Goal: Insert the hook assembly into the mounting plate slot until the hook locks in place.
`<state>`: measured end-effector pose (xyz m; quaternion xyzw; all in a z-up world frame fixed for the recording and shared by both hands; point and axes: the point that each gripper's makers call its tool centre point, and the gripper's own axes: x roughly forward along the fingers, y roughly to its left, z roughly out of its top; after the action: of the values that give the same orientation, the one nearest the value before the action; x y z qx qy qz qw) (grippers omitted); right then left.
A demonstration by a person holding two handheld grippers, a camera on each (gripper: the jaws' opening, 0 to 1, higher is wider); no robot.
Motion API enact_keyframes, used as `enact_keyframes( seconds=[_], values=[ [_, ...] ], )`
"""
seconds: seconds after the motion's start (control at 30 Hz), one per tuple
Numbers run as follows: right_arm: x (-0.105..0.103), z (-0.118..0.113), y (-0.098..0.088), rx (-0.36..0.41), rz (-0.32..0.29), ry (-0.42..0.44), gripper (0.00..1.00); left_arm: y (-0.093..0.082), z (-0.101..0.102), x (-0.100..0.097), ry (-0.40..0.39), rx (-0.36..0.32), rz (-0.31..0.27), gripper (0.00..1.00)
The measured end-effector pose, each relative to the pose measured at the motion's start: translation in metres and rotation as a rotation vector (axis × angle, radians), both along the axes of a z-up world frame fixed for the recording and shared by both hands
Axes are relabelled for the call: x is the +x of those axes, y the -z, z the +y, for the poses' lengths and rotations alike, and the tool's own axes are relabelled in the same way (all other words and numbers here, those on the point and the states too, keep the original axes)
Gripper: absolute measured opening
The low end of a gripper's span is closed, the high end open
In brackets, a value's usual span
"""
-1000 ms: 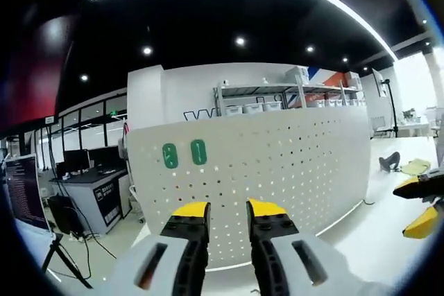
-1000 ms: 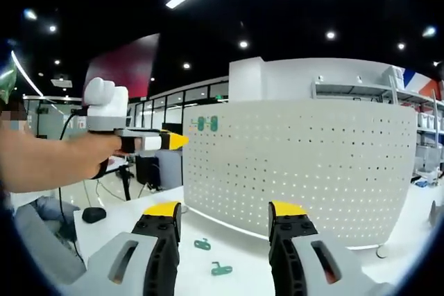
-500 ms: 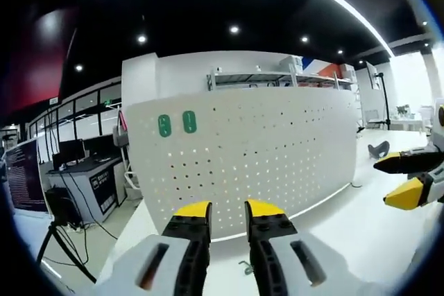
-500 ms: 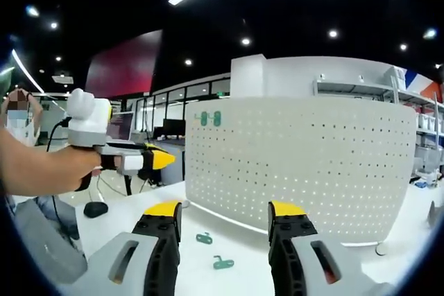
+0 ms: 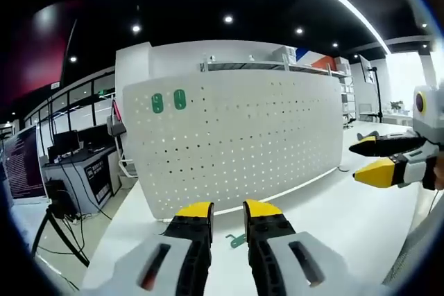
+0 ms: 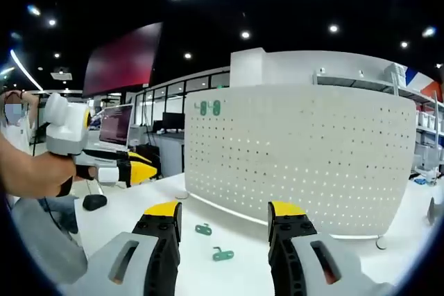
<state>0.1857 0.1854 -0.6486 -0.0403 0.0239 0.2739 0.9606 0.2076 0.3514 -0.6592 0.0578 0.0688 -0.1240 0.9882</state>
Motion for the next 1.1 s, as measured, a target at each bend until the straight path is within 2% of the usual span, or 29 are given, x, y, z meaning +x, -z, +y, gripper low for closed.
enact_keyframes(
  seconds=[0.23, 0.4, 0.83, 1.1],
  values=[
    [0.0, -0.001, 0.005, -0.005, 0.009, 0.003, 0.51, 0.013, 0.003, -0.01, -0.004, 0.003, 0.03, 0.19],
    [0.002, -0.002, 0.015, -0.012, 0.03, 0.005, 0.51, 0.025, 0.007, -0.012, -0.007, 0.005, 0.063, 0.19],
    [0.016, -0.006, 0.03, -0.05, 0.066, -0.01, 0.5, 0.063, 0.0, -0.017, 0.029, -0.006, 0.201, 0.22],
    [0.03, -0.002, 0.055, -0.117, 0.132, -0.078, 0.47, 0.071, -0.003, -0.021, 0.048, -0.009, 0.239, 0.23]
  ],
)
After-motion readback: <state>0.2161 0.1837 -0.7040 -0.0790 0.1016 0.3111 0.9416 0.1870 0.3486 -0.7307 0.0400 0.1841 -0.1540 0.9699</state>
